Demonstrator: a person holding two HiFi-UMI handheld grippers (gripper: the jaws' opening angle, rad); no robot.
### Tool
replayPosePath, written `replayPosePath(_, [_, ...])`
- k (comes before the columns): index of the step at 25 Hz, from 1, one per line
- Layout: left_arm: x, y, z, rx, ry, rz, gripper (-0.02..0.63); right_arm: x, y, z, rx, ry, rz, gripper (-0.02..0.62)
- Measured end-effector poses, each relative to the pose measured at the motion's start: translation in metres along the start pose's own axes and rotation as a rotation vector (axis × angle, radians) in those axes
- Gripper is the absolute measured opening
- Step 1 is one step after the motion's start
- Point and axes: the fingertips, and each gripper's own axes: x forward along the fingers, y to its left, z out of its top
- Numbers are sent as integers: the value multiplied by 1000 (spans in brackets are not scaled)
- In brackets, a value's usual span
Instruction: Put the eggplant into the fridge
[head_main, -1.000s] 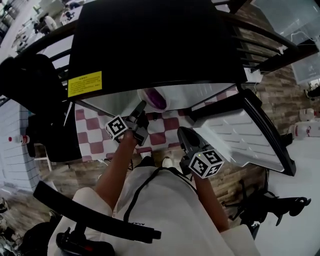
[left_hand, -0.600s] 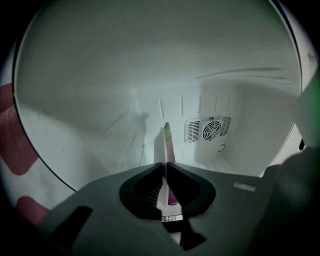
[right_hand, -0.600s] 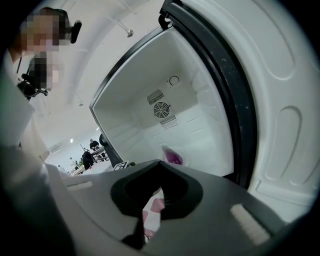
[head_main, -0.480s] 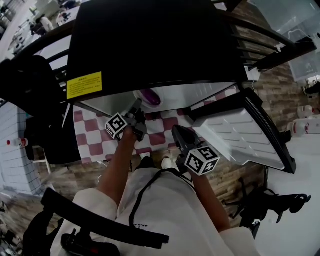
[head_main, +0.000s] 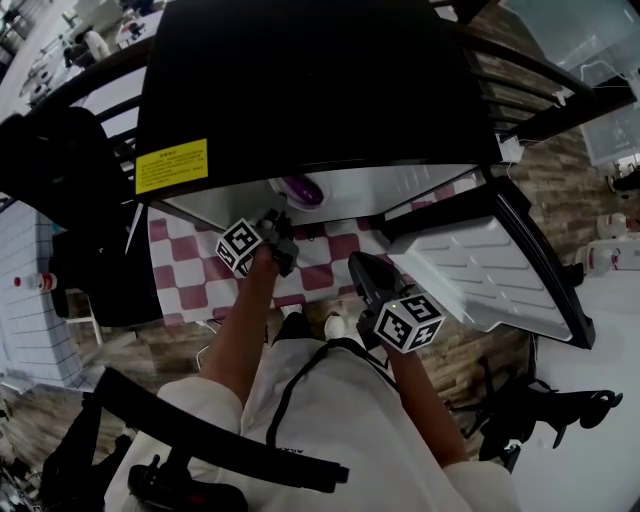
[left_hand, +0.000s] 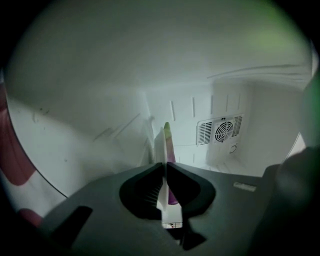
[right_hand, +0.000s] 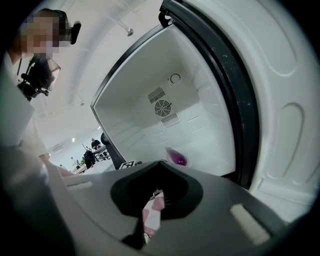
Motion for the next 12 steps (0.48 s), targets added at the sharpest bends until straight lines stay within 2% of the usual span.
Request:
replayPosePath(7, [4,3,-10,-30,-52,8,31,6,8,-1,-24,19,37,6])
replayPosePath(12, [9,2,-16,-31,-61,5,32,-7,-3,-8,-16,32,26,6])
